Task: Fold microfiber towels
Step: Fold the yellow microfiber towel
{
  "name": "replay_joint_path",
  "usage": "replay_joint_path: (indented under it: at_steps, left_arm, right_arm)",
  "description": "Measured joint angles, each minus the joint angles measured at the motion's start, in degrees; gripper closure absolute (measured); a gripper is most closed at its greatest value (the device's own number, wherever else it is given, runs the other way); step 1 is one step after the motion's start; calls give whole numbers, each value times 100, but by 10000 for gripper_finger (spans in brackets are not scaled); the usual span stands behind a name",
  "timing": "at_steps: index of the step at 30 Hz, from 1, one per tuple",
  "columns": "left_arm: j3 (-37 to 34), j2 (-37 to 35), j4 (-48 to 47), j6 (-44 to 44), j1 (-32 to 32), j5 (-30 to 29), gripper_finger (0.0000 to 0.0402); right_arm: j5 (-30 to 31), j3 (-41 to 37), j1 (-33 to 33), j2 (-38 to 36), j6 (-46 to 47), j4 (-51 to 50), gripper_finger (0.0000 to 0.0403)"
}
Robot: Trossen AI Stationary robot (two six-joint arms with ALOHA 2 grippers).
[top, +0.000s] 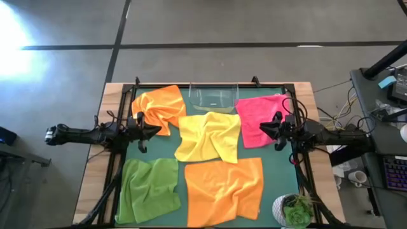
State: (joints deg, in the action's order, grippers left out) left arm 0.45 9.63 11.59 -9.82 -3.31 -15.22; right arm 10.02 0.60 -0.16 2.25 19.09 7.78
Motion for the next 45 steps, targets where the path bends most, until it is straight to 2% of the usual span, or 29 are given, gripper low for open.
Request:
replay_joint_path:
  at_steps: [33, 41, 45]
  left_arm:
    - [-2, 11, -11, -2, 2, 0, 402]
    - [-2, 11, -11, -2, 2, 0, 401]
    - [-2, 11, -11, -2, 2, 0, 401]
  right_arm:
    - [16, 0, 0, 18, 7, -25, 330]
    - [79, 16, 0, 21, 847, 18, 330]
    - [372, 52, 0, 18, 1175, 19, 330]
